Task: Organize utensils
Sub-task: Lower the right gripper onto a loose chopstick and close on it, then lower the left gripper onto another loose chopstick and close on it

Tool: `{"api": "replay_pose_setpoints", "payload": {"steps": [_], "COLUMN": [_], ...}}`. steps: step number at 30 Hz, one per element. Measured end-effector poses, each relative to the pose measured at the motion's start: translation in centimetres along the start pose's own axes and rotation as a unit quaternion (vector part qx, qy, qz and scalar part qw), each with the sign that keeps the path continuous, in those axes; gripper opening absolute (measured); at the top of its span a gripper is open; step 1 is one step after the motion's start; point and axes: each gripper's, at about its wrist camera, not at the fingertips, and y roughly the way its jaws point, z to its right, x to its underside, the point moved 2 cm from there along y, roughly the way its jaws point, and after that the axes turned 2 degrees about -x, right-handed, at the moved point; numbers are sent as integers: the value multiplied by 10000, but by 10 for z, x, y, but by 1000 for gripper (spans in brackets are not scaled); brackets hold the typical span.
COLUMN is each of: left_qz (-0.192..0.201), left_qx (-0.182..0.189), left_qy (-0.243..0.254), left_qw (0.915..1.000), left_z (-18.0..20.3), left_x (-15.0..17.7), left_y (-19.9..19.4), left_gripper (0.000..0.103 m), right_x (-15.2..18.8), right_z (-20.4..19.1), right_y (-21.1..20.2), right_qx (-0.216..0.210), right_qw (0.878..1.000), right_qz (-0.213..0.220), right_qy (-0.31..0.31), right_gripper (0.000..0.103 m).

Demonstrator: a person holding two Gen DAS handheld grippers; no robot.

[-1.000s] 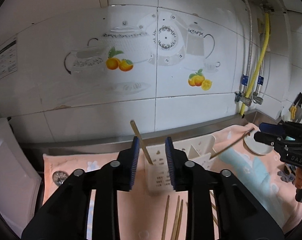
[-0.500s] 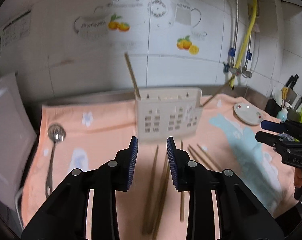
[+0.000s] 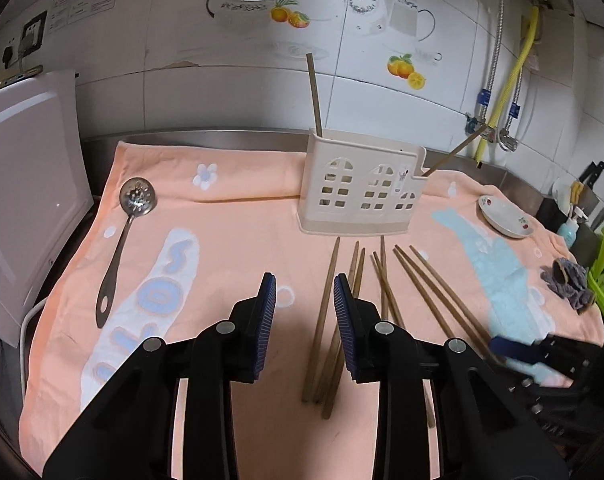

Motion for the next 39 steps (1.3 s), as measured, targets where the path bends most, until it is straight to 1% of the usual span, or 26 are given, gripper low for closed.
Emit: {"api": "replay_pose_setpoints", "payload": {"steps": [5, 7, 11, 15, 19, 23, 25, 32, 39], "left_qz": [-6, -14, -40, -66, -121, -171, -190, -281, -457], "left_qx": [23, 70, 211, 346, 439, 541, 587, 641, 586], "left_qy": [188, 190, 154, 69, -16, -32, -15, 22, 30], "left_qw": [9998, 9998, 9997, 9994, 9990, 9984, 9981, 9975, 9972], "left_z": [-3, -6, -14, -24, -29, -29, -27, -24, -24], "left_x": [11, 14, 21, 28, 34, 39, 41, 49, 58], "left_y": [-4, -5, -4, -1, 4, 9, 11, 14, 16], "left_gripper": [30, 30, 30, 30, 30, 30, 30, 30, 30], "right_x": [12, 16, 20, 24, 25, 25, 25, 26, 19], "right_z": [-16, -18, -17, -15, -14, -18, -18, -16, -17], "right_y": [17, 25, 39, 49, 55, 56, 56, 52, 40], "right_qx": [77, 147, 425, 559, 680, 868, 957, 967, 871], "right_qw": [9997, 9991, 9975, 9954, 9941, 9935, 9927, 9925, 9947], "right_qz": [-123, -149, -202, -315, -343, -292, -264, -188, -6], "right_qy": [203, 358, 522, 711, 768, 680, 680, 726, 546], "right_gripper": [27, 23, 19, 15, 14, 14, 9, 7, 6]}}
